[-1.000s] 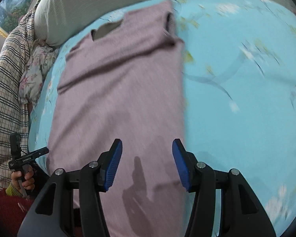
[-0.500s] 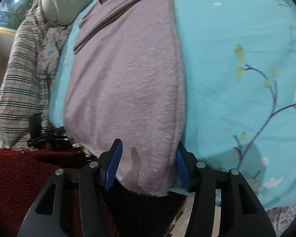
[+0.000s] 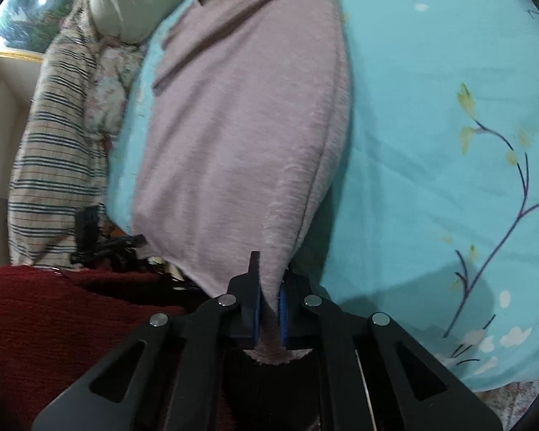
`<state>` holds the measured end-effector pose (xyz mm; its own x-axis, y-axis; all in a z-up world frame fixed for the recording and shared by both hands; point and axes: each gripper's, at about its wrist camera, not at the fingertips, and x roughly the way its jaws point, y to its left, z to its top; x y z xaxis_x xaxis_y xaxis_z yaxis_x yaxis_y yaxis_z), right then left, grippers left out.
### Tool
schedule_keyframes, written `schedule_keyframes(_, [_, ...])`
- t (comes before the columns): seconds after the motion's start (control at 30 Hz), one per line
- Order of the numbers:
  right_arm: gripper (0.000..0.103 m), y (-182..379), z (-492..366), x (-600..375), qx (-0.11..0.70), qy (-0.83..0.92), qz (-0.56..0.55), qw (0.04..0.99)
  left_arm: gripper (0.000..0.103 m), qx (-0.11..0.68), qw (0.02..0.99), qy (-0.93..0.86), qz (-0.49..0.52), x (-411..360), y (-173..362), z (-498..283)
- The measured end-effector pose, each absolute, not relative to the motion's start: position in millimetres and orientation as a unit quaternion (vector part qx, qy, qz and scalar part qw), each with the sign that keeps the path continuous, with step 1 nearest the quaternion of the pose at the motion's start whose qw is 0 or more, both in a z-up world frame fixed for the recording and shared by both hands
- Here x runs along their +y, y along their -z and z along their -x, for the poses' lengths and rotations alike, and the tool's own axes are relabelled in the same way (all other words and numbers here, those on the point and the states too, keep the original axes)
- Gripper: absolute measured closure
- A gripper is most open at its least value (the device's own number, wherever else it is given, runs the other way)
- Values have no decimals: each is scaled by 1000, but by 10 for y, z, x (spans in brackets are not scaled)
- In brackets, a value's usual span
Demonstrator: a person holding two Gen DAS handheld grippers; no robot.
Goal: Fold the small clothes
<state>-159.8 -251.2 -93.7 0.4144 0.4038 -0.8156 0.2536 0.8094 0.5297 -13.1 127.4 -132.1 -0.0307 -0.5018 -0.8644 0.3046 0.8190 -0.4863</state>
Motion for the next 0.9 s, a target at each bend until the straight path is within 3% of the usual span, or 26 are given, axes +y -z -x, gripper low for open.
schedule_keyframes(0.47, [95,116,1244,-2829,390,-40,-354,849,99,555,762,307,133,1303,341,-283])
schedule_keyframes(0.9, [95,-202,-35,-3514,306,5,-340,889,99,413,857,255,173,1117,-452,-1833])
